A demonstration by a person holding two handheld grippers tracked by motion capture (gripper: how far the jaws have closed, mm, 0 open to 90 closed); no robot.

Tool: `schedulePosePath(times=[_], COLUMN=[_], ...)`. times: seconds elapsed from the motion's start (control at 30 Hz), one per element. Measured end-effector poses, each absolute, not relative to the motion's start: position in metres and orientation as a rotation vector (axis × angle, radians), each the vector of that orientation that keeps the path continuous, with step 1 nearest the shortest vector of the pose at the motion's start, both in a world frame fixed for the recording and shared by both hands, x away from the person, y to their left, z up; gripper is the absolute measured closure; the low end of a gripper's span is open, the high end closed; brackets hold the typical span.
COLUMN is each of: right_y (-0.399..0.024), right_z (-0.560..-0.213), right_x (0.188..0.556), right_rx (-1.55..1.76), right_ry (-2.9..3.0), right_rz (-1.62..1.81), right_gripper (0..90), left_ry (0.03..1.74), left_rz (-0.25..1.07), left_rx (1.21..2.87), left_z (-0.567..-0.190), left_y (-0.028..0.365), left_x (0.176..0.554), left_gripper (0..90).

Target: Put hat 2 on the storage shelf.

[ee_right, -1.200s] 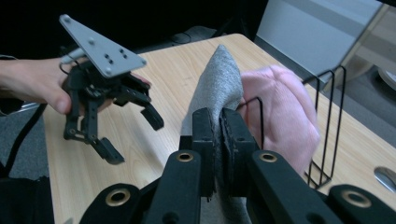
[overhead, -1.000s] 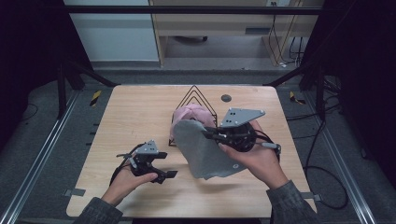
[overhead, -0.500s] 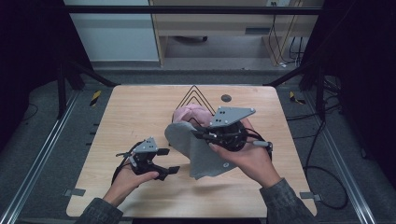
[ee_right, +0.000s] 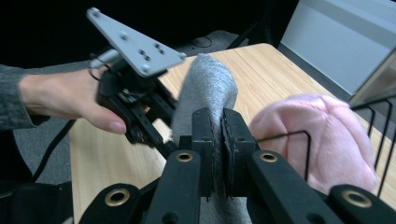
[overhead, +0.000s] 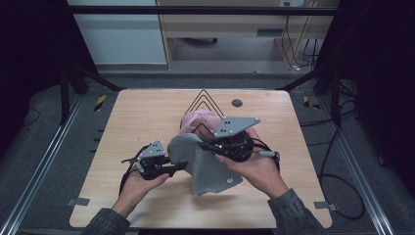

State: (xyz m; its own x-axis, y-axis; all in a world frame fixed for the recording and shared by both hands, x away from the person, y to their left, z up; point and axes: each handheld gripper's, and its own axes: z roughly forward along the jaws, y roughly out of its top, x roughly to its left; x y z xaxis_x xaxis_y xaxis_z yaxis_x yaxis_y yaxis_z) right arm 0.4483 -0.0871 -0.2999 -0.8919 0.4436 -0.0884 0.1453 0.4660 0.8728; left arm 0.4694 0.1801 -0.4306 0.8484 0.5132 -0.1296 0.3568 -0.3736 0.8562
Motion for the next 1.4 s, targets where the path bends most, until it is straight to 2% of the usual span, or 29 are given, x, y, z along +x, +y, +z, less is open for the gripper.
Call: schedulePosePath(times=[0.07, 0.13, 0.37, 0.6, 0.73, 0.83, 0.97, 1.13, 1.4], right_y=[-0.092, -0.099, -0.124, -0.138, -0.143, -0.146, -0.151, -0.155, -0.163], right_z=[-0.303, -0.307, -0.314, -0.301, -0.284, -0.269, -0.247, -0.228, -0.218], right_x=[0.45, 0.451, 0.457, 0.466, 0.469, 0.471, 0.475, 0.482, 0.492], right_rx=[0.521, 0.551, 0.653, 0.741, 0.76, 0.753, 0.73, 0.719, 0.731], right_ry=[2.409, 2.399, 2.349, 2.255, 2.197, 2.169, 2.134, 2.106, 2.085], right_rz=[1.395, 1.404, 1.396, 1.42, 1.446, 1.45, 1.461, 1.449, 1.431], right_gripper=[85.1, 85.1, 85.1, 85.2, 85.2, 85.2, 85.2, 85.2, 85.1], left_ry=[0.633, 0.622, 0.625, 0.614, 0.608, 0.653, 0.632, 0.616, 0.578], left_rz=[0.198, 0.206, 0.259, 0.327, 0.338, 0.228, 0.28, 0.343, 0.419], left_rx=[2.008, 2.027, 2.035, 2.082, 2.085, 1.995, 1.992, 2.01, 2.003], left_z=[-0.427, -0.422, -0.389, -0.338, -0.31, -0.291, -0.265, -0.246, -0.233], left_y=[0.18, 0.178, 0.176, 0.17, 0.165, 0.166, 0.163, 0.158, 0.152], left_x=[0.468, 0.466, 0.468, 0.478, 0.486, 0.492, 0.493, 0.498, 0.509], left_gripper=[83.0, 85.2, 85.7, 85.9, 85.9, 85.9, 85.8, 85.7, 85.6])
